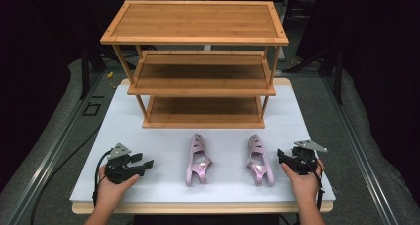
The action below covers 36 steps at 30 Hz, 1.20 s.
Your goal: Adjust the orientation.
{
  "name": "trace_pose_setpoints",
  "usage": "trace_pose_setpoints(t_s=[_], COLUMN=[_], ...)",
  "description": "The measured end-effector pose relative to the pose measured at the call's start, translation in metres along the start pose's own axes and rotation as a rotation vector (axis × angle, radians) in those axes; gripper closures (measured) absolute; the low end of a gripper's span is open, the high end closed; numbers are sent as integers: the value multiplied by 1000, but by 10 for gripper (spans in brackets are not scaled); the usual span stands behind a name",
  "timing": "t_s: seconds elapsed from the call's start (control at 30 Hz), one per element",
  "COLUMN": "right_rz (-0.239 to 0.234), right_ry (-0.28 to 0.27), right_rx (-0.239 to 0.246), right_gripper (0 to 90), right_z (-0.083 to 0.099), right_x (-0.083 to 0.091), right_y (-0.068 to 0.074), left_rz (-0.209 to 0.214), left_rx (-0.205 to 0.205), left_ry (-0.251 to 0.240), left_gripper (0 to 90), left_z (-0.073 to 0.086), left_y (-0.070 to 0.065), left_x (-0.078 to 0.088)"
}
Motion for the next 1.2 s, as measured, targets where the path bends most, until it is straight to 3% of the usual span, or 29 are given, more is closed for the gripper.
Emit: trace_pose_setpoints(t_s=[0.07,0.23,0.43,0.6,0.7,0.73,0.87,1.03,1.2], right_rz=[-4,-20,-11,-13,-11,-11,-16,-18,-14], right_ry=[-2,-31,-29,-34,-10,-10,-12,-25,-17], right_rx=[-8,-43,-44,-41,-30,-30,-37,-47,-55], right_gripper=[374,374,372,373,374,374,375,375,375], right_z=[-1,-3,-2,-2,0,0,1,0,1], right_x=[1,5,10,8,5,5,6,8,7], right_y=[-3,-5,-6,-6,-5,-5,-4,-4,-7], left_rz=[-1,-7,-5,62,109,109,158,187,203], left_rx=[-11,11,-41,-40,-59,-59,-119,-214,-263], left_ry=[8,24,14,4,-14,-14,-22,6,23], left_gripper=[429,441,441,620,749,776,854,884,891], left_z=[-1,1,-4,-14,-29,-29,-49,-69,-80], left_y=[1,-2,-11,-25,-43,-43,-70,-101,-123], left_x=[-4,-7,0,2,3,3,3,-5,-21])
Point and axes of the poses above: each handheld gripper's, and its own axes: x roughly backward along the jaws, z roughly out of its underside, y roughly to its left, the point moved 7 cm from there along -x, roughly forward along the jaws, and after that the axes turned 6 degrees about -x, right-handed, at the moved point
